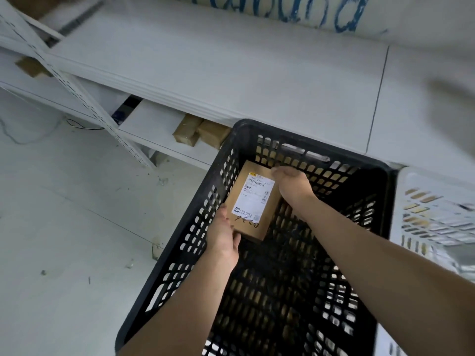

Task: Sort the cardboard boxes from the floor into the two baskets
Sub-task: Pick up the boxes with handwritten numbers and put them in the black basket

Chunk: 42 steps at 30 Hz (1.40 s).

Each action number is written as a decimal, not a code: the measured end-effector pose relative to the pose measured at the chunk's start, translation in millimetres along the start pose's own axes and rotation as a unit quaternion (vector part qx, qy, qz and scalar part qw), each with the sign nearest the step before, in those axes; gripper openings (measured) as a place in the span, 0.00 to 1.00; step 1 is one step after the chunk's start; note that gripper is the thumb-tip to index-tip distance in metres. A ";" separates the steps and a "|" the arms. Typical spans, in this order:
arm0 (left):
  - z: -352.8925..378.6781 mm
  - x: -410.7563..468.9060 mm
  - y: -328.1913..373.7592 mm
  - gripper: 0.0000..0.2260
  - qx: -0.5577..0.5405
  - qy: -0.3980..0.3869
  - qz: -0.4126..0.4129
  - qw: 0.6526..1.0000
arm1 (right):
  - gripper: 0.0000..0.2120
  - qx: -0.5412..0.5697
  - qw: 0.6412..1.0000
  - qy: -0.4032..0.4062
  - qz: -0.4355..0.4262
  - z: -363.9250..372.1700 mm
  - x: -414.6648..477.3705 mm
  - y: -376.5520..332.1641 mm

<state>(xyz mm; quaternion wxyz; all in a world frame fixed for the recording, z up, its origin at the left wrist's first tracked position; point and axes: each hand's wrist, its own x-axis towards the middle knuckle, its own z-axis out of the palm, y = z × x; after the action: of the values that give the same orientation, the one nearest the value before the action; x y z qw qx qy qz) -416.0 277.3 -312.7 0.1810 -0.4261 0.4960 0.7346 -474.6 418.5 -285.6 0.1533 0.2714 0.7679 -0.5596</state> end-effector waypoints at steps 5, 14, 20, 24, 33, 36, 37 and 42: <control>12.8 -56.8 31.2 0.10 0.108 -0.062 0.155 0.980 | 0.19 0.085 0.992 0.017 -0.091 -35.0 -61.4 -37.8; 64.5 -185.3 67.6 0.26 0.161 -0.220 0.383 0.883 | 0.18 0.226 0.950 0.066 -0.205 -109.0 -196.1 -66.0; 75.4 -276.4 63.2 0.30 0.176 -0.405 0.459 0.771 | 0.19 0.292 0.886 0.215 -0.289 -135.9 -298.0 -68.6; 52.6 -316.7 53.5 0.33 0.163 -0.538 0.438 0.701 | 0.24 0.332 0.835 0.309 -0.314 -126.1 -364.4 -52.9; 10.6 -411.4 -63.3 0.34 0.233 -0.761 0.265 0.545 | 0.18 0.345 0.714 0.562 -0.234 -106.6 -534.5 46.7; -18.5 -445.4 -110.8 0.29 0.250 -0.812 0.190 0.491 | 0.17 0.335 0.659 0.645 -0.192 -91.9 -596.1 83.6; -28.3 -456.2 -125.1 0.29 0.257 -0.824 0.168 0.476 | 0.18 0.331 0.642 0.669 -0.178 -86.1 -614.8 95.4; -74.1 -501.3 -189.6 0.22 0.303 -0.852 0.101 0.414 | 0.18 0.330 0.570 0.742 -0.125 -51.8 -697.1 149.0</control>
<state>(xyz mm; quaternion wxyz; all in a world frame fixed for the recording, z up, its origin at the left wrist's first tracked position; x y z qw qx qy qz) 34.1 374.2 -28.6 0.5530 0.5544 0.3165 0.5354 178.2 330.1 -8.4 -0.6418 0.5247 0.4005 -0.3903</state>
